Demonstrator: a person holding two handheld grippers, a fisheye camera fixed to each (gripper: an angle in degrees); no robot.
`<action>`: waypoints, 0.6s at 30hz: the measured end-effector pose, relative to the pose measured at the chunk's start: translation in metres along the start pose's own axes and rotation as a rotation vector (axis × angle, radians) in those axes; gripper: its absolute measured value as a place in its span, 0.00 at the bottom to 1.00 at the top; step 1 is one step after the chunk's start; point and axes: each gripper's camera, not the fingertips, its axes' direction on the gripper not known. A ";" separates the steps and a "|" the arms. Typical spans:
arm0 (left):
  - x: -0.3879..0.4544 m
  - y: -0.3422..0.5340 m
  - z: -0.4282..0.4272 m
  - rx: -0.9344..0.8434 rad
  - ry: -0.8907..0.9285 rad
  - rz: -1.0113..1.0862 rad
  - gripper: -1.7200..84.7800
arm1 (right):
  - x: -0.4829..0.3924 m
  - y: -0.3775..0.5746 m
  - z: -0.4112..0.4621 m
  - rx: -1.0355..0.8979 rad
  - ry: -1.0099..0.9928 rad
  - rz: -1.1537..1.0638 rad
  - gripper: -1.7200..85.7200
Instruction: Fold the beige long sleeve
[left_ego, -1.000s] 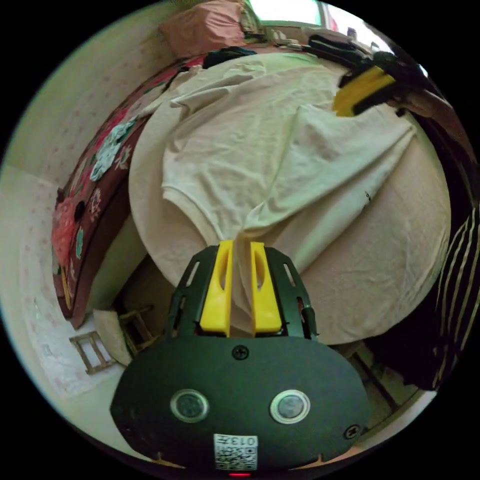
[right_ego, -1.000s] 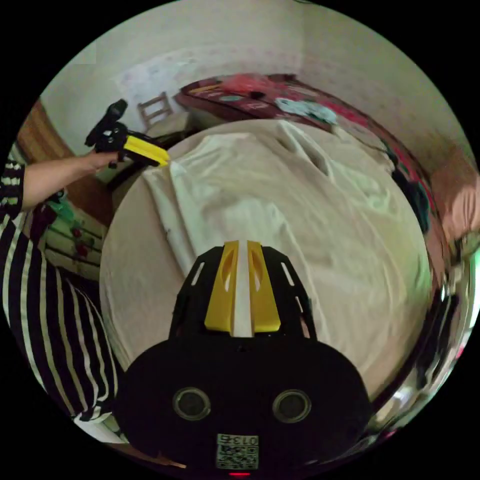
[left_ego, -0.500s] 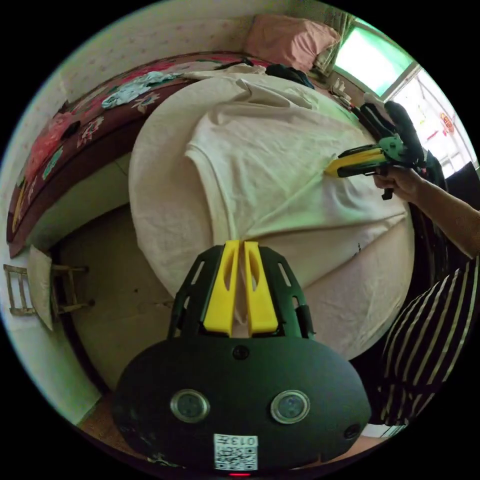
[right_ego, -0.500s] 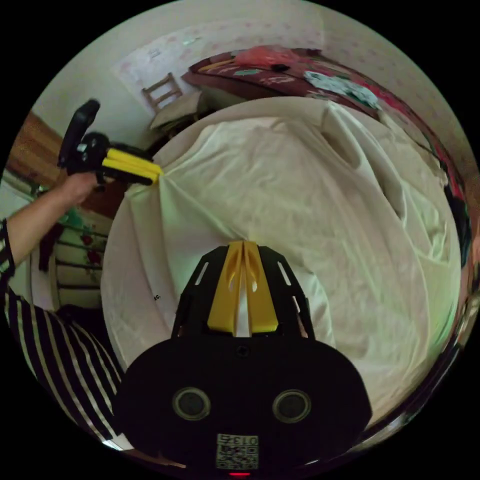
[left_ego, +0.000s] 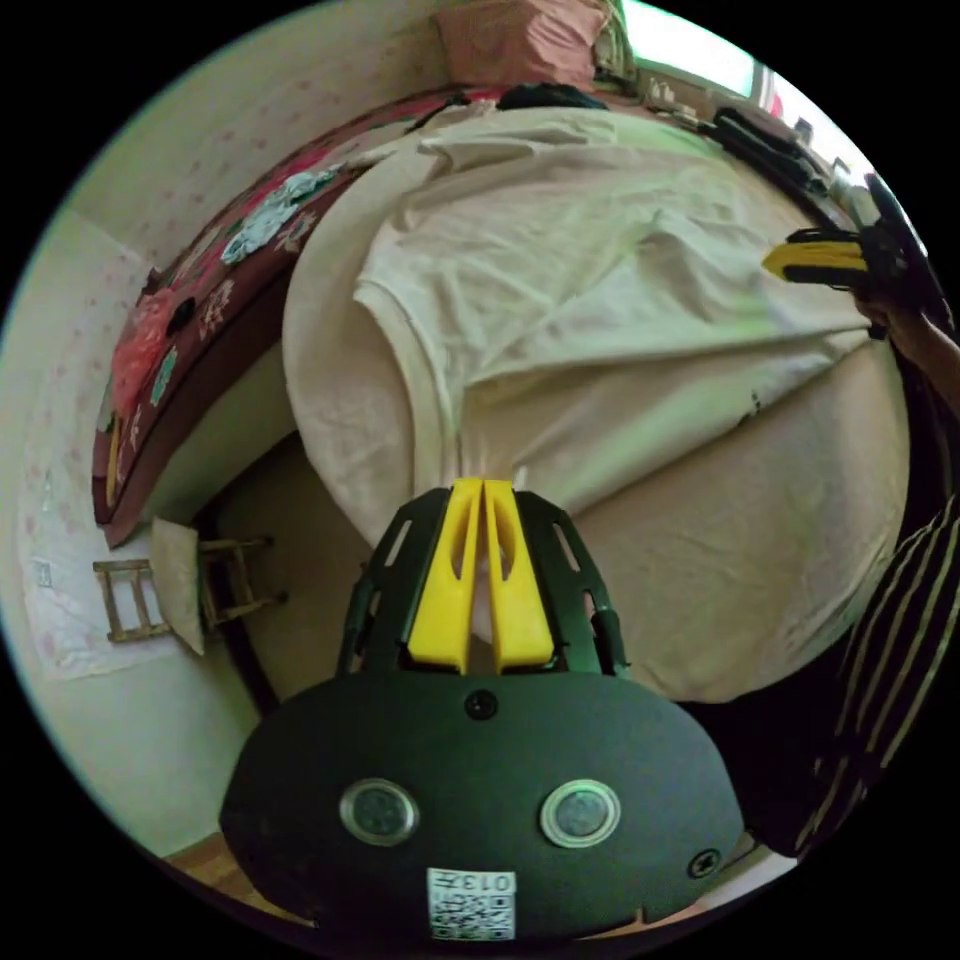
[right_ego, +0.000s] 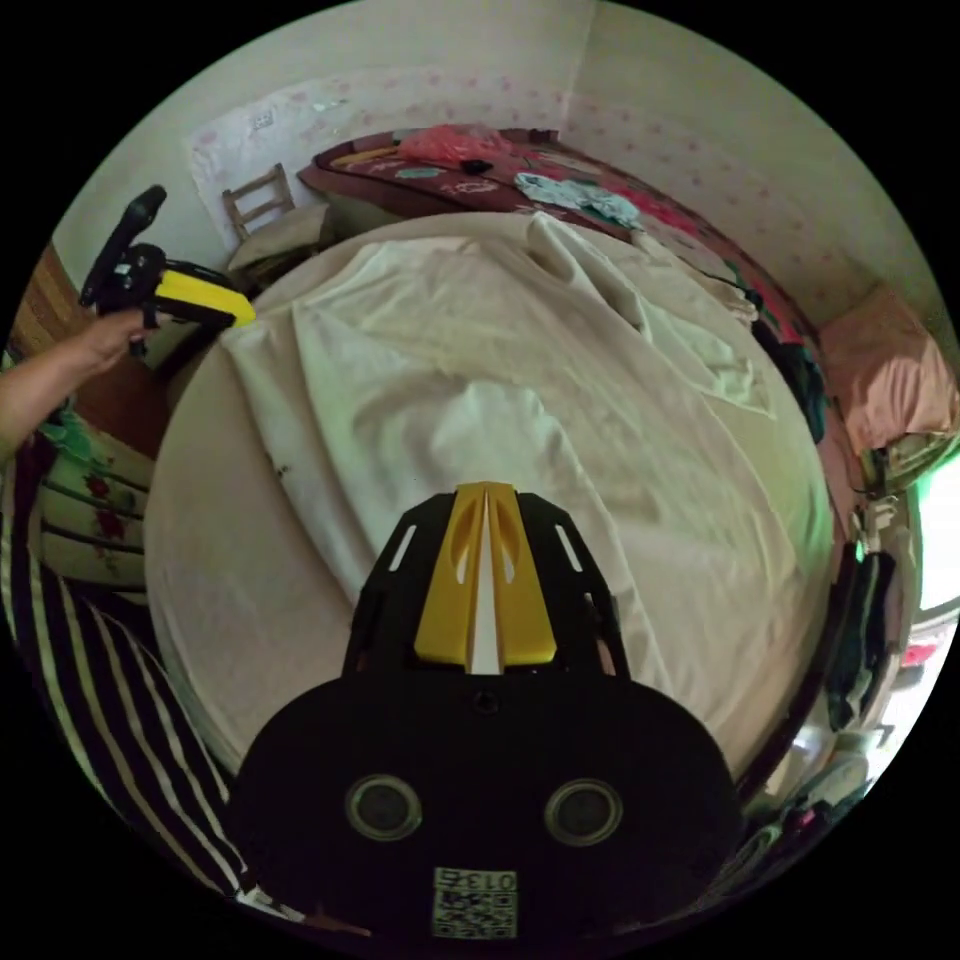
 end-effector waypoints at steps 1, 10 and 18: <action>-0.006 0.006 0.000 0.048 0.017 -0.037 0.02 | 0.001 0.003 0.003 -0.012 -0.005 0.005 0.02; -0.072 0.012 -0.040 0.198 0.100 -0.275 0.02 | 0.085 0.045 -0.013 0.097 -0.178 0.259 0.02; -0.115 -0.130 -0.026 0.221 0.174 -0.170 0.09 | 0.286 0.104 0.006 -0.016 -0.009 0.465 0.06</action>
